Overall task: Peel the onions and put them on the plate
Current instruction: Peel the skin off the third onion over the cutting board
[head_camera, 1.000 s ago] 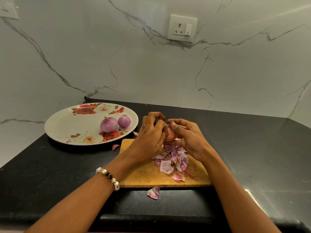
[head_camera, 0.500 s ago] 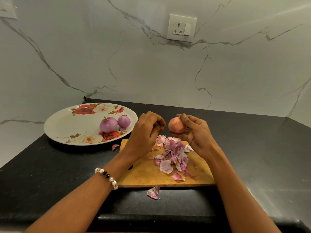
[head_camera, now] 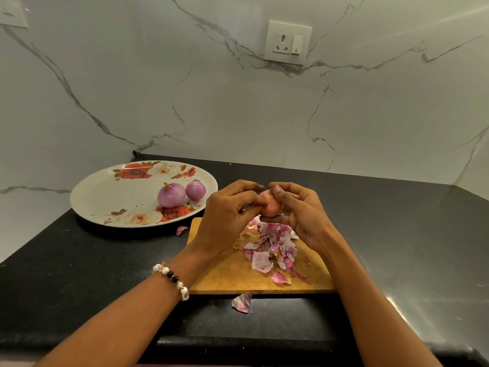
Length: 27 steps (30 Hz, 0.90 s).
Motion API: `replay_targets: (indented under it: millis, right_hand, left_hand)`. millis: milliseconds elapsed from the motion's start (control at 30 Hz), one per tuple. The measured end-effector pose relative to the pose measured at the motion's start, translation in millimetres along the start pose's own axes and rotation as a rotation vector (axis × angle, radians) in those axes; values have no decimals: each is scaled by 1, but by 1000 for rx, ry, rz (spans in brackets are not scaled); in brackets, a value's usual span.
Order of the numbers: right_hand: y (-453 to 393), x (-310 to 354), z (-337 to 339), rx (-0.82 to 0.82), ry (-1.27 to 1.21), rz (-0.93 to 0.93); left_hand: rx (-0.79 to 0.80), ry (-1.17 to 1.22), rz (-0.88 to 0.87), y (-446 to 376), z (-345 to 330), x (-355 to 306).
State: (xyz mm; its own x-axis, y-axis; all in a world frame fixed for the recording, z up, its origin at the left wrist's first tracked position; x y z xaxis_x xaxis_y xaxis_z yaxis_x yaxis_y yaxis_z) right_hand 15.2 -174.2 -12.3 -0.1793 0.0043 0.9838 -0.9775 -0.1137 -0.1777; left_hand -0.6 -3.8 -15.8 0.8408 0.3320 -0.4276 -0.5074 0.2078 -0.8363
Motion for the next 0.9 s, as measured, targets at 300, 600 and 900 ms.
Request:
replay_targets:
  millis: [300,600,900]
  right_hand:
    - [0,0,-1,-1,64,11]
    - [2,3,0,-30,-80,-44]
    - [1,6,7,-154,-247,-67]
  left_hand:
    - [109,-133,50,-2,-11,7]
    - [223,-133,199,-1,-11,7]
    - [212,-218,179,-2,-8,18]
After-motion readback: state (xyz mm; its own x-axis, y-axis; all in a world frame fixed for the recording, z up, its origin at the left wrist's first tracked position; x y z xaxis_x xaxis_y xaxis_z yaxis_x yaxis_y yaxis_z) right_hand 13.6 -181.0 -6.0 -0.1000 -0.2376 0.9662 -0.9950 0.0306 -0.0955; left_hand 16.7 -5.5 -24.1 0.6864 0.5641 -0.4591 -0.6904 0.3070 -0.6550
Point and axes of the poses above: each hand's wrist, its own y-axis away from the middle knuckle, its own z-axis out of the back of the hand, x = y × z, the point moved 2 cm from there along -y, towards the middle knuckle, and after that the axes turned 9 degrees about y, right-handed, at the moved point
